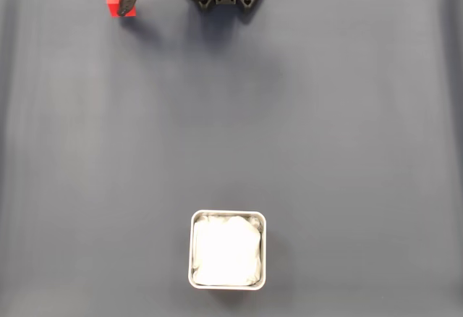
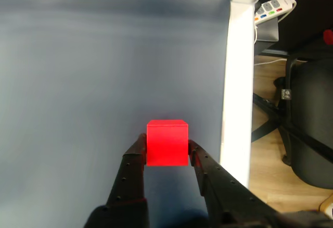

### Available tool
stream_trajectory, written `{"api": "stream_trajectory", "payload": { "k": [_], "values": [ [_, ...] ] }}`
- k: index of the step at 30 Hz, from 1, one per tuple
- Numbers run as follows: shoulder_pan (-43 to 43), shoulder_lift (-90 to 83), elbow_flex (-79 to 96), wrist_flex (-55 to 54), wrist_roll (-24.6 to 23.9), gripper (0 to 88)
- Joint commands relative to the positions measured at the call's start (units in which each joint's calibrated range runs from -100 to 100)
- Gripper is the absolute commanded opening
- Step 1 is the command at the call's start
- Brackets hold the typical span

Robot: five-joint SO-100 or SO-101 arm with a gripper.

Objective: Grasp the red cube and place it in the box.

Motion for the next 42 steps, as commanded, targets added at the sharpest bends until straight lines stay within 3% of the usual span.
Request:
{"api": "stream_trajectory", "payload": {
  "k": [1,20,42],
  "values": [
    [-2.14,2.98,-6.02,-1.11,-0.34,10.9],
    [-13.78,16.67,-26.0,-2.51,-1.12,7.7],
    [-34.24,31.83,-47.72,-3.25,0.39,7.2]
  ]
}}
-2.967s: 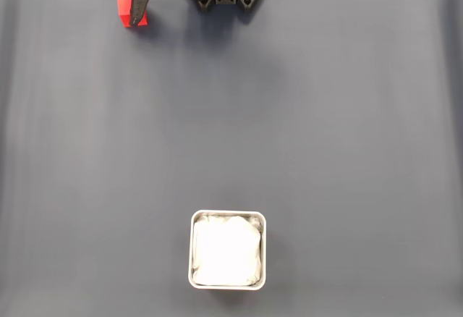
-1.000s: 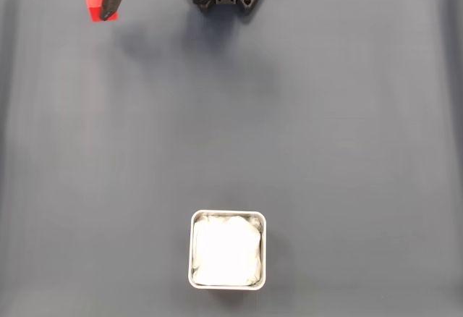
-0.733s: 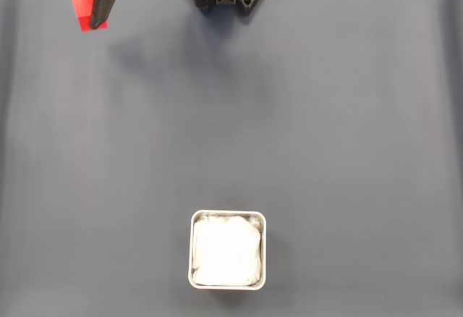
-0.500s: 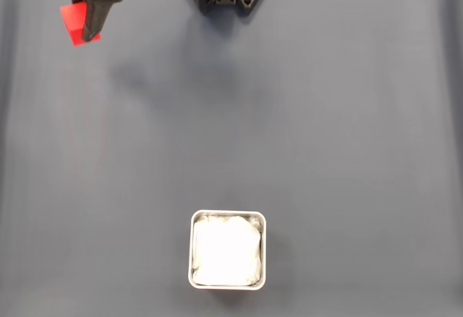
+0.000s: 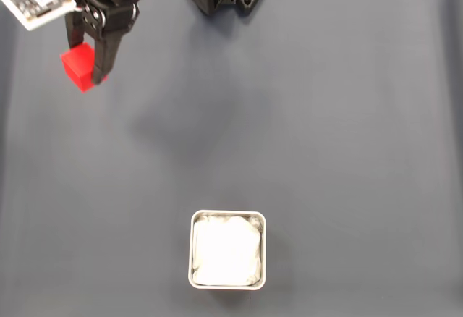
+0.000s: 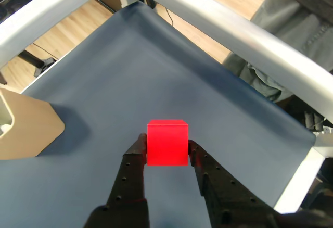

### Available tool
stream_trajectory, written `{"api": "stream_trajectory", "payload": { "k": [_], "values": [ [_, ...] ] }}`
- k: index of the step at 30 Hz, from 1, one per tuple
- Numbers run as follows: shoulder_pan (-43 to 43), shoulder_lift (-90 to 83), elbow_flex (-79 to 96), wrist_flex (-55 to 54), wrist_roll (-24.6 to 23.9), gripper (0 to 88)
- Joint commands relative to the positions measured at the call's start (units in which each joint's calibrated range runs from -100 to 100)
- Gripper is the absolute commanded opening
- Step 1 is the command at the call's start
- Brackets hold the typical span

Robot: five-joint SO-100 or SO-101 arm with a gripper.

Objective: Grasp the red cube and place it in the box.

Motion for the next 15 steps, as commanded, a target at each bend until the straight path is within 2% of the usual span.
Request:
{"api": "stream_trajectory", "payload": {
  "k": [1,15],
  "values": [
    [-3.2,1.61,-5.77,-1.74,0.88,7.2],
    [-12.43,13.31,-19.0,-4.44,1.47,7.2]
  ]
}}
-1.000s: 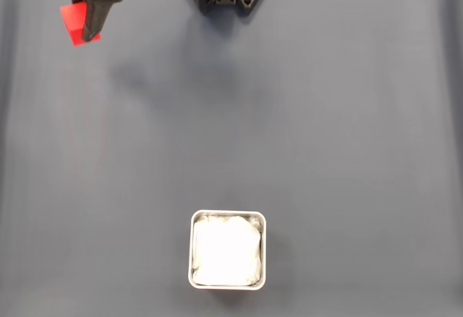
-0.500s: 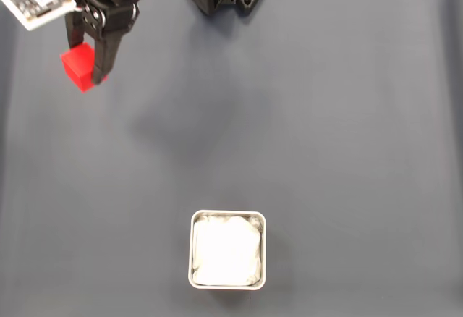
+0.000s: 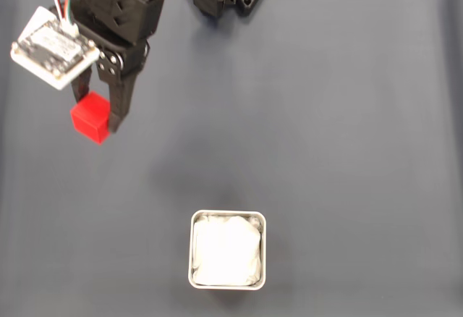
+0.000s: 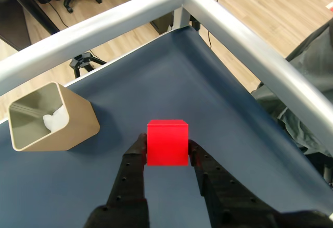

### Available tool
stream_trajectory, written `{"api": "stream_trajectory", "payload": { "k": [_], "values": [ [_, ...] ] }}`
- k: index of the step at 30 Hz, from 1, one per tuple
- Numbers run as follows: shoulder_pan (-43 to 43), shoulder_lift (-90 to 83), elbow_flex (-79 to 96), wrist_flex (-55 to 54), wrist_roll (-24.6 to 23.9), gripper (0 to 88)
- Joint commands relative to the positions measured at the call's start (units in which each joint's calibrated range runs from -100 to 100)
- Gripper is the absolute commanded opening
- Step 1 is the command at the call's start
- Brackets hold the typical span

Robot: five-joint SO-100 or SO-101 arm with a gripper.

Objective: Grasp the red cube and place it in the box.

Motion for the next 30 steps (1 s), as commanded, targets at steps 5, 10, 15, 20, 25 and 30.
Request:
{"api": "stream_trajectory", "payload": {
  "k": [5,10,15,20,25,30],
  "values": [
    [-3.95,3.4,-8.28,-1.9,0.78,7.2],
    [-6.29,6.26,-11.84,-2.47,0.98,7.2],
    [-8.78,9.38,-15.67,-2.97,1.07,7.1],
    [-11.12,11.98,-18.59,-3.29,1.42,7.1],
    [-13.11,13.37,-18.86,-5.67,1.86,7.0],
    [-15.03,14.06,-18.59,-7.64,1.95,6.9]
  ]
}}
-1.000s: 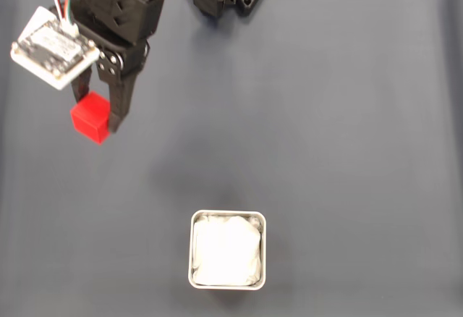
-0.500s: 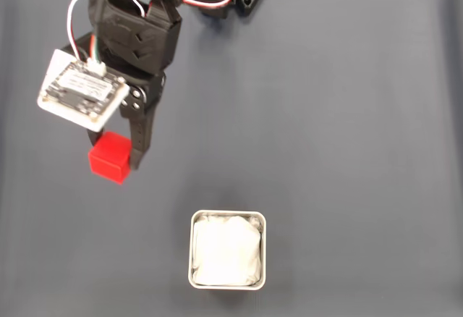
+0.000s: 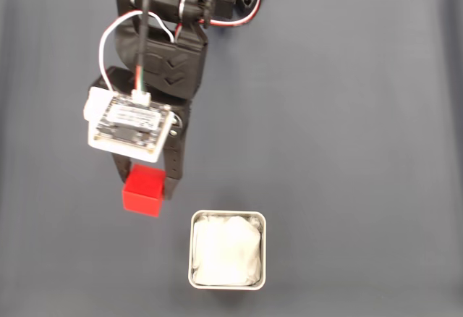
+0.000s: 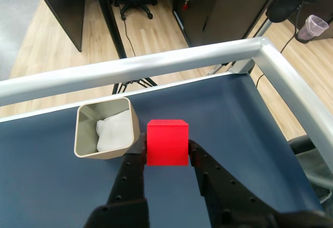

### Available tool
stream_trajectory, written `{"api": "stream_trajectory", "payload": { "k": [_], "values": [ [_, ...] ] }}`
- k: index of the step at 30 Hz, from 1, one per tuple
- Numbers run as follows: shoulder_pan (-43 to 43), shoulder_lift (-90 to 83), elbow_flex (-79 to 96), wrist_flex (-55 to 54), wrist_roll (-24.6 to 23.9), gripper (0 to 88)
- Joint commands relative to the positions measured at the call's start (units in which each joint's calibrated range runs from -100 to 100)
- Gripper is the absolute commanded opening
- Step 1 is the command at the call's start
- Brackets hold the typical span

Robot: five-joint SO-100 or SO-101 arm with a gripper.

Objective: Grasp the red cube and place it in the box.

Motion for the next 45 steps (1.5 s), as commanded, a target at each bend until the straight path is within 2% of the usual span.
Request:
{"api": "stream_trajectory", "payload": {
  "k": [1,24,45],
  "values": [
    [-1.66,-0.01,-2.59,-2.4,0.24,6.9],
    [-7.62,2.59,5.72,-16.17,1.07,6.5],
    [-11.32,5.28,8.64,-21.99,0.59,6.2]
  ]
}}
